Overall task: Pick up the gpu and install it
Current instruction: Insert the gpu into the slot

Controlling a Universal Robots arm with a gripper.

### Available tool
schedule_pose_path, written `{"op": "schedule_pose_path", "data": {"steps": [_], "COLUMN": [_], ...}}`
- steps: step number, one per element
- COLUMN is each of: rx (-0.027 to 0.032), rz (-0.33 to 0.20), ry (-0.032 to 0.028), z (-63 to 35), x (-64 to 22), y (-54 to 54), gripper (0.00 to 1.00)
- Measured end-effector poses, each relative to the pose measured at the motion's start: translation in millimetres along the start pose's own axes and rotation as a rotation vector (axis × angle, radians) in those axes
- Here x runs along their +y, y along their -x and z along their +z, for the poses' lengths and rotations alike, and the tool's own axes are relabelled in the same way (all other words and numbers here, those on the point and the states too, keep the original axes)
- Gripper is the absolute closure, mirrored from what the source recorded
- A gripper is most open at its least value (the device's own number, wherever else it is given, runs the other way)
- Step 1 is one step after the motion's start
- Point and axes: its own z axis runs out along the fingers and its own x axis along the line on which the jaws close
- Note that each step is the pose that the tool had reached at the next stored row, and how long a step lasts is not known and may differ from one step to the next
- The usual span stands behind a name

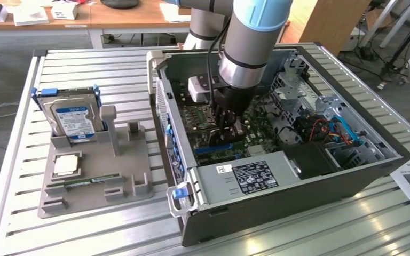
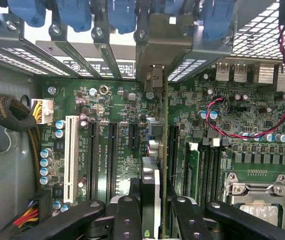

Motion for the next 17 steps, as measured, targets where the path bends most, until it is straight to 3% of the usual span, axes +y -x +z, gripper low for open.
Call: {"op": "schedule_pose_path", "data": {"steps": [17], "rx": [-0.0003], "rz": [0.0], "ry": [-0.0008], "z": [1.3], "x": [0.7], "y": [-0.5], "gripper": [0.72]}}
